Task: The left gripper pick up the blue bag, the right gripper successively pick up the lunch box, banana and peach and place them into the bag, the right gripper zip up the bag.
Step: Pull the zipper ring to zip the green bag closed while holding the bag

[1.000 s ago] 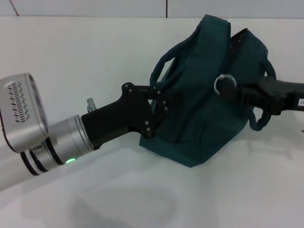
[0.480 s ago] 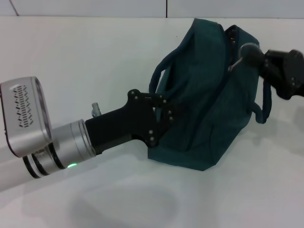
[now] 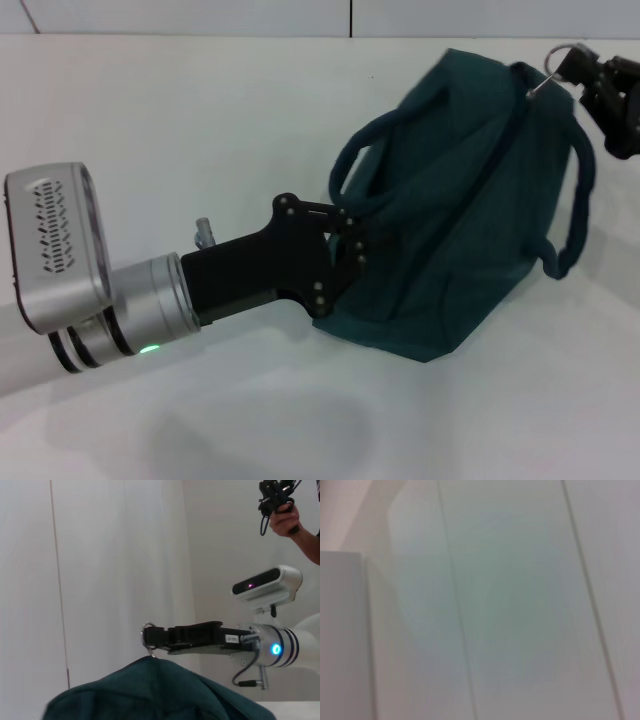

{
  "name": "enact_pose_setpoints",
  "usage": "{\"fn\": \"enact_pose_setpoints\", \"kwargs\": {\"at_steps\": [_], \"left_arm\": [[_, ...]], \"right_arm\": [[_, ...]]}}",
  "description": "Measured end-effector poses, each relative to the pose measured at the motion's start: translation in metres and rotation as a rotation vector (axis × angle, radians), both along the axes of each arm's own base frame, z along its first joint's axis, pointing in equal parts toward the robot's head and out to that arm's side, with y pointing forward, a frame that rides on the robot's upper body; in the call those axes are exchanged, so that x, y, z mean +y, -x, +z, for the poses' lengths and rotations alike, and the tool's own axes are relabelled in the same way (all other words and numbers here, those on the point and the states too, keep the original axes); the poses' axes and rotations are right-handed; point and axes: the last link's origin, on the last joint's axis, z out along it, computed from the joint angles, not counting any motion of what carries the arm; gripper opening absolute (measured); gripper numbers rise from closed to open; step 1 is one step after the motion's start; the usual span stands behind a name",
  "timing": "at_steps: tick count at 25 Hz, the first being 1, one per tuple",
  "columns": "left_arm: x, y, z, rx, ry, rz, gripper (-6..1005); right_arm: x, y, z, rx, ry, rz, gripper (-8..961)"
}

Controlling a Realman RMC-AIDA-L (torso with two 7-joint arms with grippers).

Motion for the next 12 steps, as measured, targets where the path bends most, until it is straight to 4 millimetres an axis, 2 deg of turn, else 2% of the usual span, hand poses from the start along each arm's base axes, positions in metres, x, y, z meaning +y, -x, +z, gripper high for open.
{"fn": "enact_pose_setpoints", "kwargs": {"at_steps": [6, 12], "left_arm": [[0.006, 0.004, 0.008, -0.009, -0.036, 0.030, 14], [0.018, 0.013, 0.025, -0.064, -0.094, 0.128, 13]], "right_arm": [[0.007, -0.010, 0.000, -0.014, -0.103, -0.072, 16], [0.011, -0.019, 0.000, 0.000, -0.150, -0.151, 17]]}}
